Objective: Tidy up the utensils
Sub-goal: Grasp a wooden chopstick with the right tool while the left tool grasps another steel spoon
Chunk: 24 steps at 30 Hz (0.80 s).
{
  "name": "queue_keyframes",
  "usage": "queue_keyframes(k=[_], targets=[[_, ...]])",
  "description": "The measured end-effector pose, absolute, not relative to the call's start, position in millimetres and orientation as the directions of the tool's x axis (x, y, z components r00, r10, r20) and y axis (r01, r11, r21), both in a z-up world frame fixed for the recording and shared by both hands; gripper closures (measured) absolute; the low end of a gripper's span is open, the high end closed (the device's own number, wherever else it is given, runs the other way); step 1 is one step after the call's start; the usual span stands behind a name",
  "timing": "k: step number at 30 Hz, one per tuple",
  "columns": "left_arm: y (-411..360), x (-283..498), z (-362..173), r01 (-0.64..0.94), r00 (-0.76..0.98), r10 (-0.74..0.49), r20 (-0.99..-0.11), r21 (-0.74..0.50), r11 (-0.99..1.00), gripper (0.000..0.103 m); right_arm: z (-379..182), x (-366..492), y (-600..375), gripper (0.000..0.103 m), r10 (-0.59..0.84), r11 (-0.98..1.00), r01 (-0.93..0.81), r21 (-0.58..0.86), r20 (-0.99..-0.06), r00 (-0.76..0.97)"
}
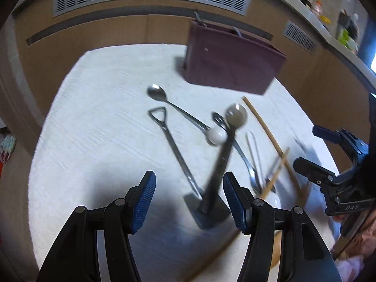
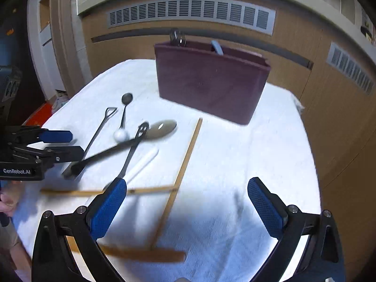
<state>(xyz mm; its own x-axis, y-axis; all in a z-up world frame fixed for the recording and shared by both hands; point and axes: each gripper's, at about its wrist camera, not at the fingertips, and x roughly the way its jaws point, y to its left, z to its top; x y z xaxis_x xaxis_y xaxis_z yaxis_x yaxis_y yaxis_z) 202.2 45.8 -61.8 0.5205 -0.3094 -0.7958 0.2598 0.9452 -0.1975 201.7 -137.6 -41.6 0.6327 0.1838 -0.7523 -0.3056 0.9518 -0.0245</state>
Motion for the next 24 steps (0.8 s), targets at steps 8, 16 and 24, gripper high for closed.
queue_keyframes(k=[8, 16, 24], targets=[[15, 209, -54, 0.358, 0.524, -0.320, -0.789, -0.138, 0.924, 0.057, -51, 185, -151, 0.007, 0.167, 0.961, -0.278, -0.013, -0.772, 0.613], [-49, 260, -36, 0.591, 0.434, -0.334, -0.837, -0.015, 0.807, 0.064, -52, 180, -156, 0.011, 0.213, 0.956, -0.290, 0.036, -0.765, 0.607], [-74, 313, -63, 0.519, 0.366, -0.218, -0.905, 0.004, 0.855, 0.060, -49, 175, -165, 0.011, 0.180, 0.962, -0.273, 0.001, -0.754, 0.632]])
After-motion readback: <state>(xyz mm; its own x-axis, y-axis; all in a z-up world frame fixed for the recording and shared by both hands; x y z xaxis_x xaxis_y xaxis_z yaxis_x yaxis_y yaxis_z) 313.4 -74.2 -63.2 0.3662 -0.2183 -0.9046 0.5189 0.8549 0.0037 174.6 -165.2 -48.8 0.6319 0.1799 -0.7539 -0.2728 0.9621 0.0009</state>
